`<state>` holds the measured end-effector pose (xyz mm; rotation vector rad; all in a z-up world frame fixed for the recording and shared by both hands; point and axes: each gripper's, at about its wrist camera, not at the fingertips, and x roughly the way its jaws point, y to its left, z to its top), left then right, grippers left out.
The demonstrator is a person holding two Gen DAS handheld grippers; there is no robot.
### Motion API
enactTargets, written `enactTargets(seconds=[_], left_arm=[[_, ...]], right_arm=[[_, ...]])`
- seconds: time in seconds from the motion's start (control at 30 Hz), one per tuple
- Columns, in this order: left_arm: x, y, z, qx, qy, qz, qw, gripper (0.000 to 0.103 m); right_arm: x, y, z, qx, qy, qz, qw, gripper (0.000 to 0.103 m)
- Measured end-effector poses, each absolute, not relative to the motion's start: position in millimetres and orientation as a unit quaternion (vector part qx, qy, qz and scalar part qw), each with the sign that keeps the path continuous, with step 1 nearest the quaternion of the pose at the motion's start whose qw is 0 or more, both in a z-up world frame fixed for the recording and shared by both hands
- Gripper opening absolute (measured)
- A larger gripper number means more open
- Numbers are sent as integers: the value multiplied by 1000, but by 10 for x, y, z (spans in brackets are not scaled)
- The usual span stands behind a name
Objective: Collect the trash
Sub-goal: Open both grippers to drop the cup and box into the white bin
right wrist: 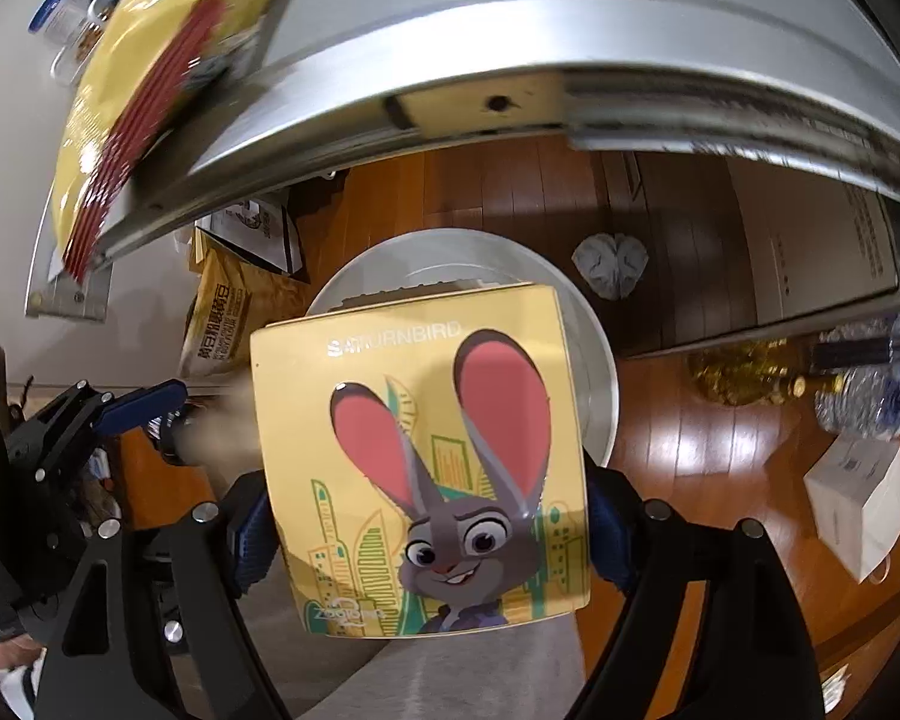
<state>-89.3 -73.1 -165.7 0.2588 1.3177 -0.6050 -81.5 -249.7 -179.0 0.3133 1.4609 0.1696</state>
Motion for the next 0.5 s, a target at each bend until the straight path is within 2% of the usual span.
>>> enactTargets(seconds=[0.07,0.2,0.5], left_arm=[[-894,-733,-1639,121,598,-275,743,93],[-884,-721,-1636,121,598,-272,744,93],[-881,-624,-1516,112,594,-265,751,93]], right_arm=[[-800,-2518,-1787,145,662,74,731,80],[-796,-2528,-1771,145,658,72,736,87],[-890,-2515,-1439,114,633,73,762,87]])
